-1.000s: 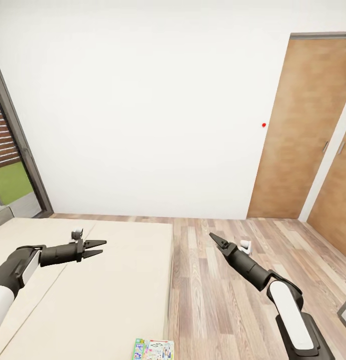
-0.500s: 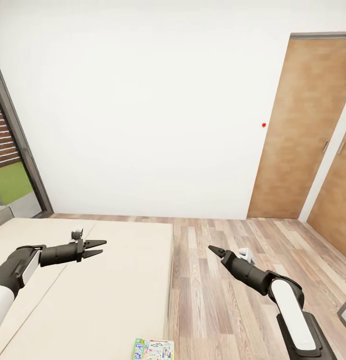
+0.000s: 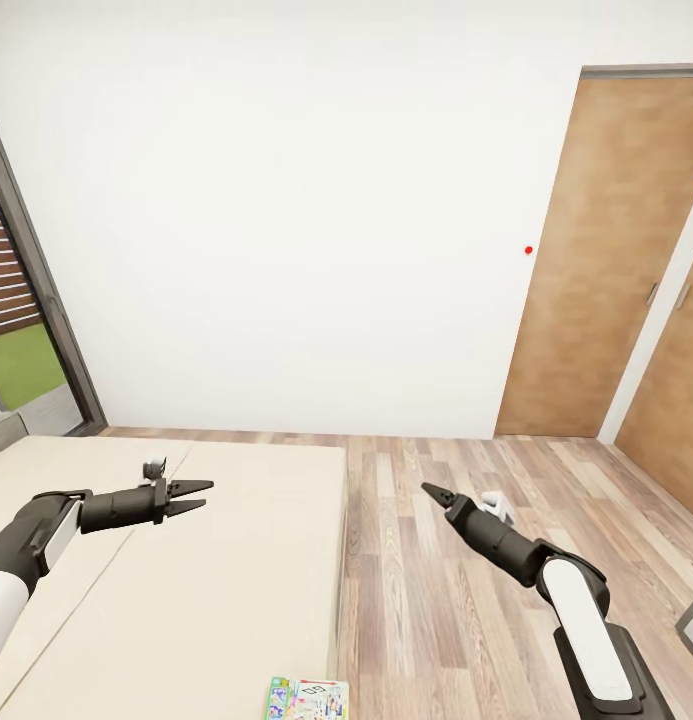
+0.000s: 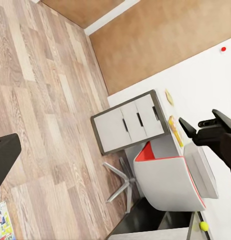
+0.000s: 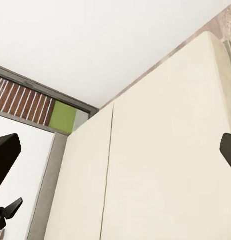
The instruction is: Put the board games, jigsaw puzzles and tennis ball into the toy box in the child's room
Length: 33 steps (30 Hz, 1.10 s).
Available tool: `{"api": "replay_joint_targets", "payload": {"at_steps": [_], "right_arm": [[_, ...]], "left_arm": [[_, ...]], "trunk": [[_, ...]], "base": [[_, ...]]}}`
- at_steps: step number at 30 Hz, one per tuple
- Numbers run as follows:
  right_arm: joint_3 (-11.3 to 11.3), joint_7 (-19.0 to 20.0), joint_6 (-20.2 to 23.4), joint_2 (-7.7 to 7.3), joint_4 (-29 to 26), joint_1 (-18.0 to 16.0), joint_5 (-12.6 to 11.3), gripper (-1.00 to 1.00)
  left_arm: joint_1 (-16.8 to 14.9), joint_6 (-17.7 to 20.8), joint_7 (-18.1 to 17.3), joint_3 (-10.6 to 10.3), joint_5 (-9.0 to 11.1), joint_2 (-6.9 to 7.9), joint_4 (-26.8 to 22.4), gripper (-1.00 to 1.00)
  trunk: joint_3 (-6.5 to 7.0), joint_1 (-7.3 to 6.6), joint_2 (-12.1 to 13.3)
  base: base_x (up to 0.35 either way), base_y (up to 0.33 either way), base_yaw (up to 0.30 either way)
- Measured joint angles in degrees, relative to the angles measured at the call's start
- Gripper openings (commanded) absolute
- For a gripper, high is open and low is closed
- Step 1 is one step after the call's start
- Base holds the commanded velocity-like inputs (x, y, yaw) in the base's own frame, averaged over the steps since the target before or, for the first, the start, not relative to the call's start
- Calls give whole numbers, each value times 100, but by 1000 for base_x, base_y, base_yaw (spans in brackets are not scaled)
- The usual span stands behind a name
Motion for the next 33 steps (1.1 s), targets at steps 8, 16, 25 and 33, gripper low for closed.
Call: {"api": "replay_joint_targets", "payload": {"at_steps": [8,16,25,33], "right_arm": [[6,88,-49,-2,2,-1,-19,100],[4,220,-48,4,-34,4,-39,100],[5,233,-46,7,-36,3,-38,100],[5,234,-53,7,-37,5,-37,100]], "left_arm": [[0,0,5,0,-2,0,0,100],[0,0,8,-1,2,0,1,100],[1,1,6,0,5,1,-2,100],[0,0,5,0,1,1,-2,100]], "trunk": [[0,0,0],[0,0,0],[9,0,-1],[36,1,-4]], "base": [[0,0,0],[0,-103,0],[0,-46,78],[0,-5,237]]}}
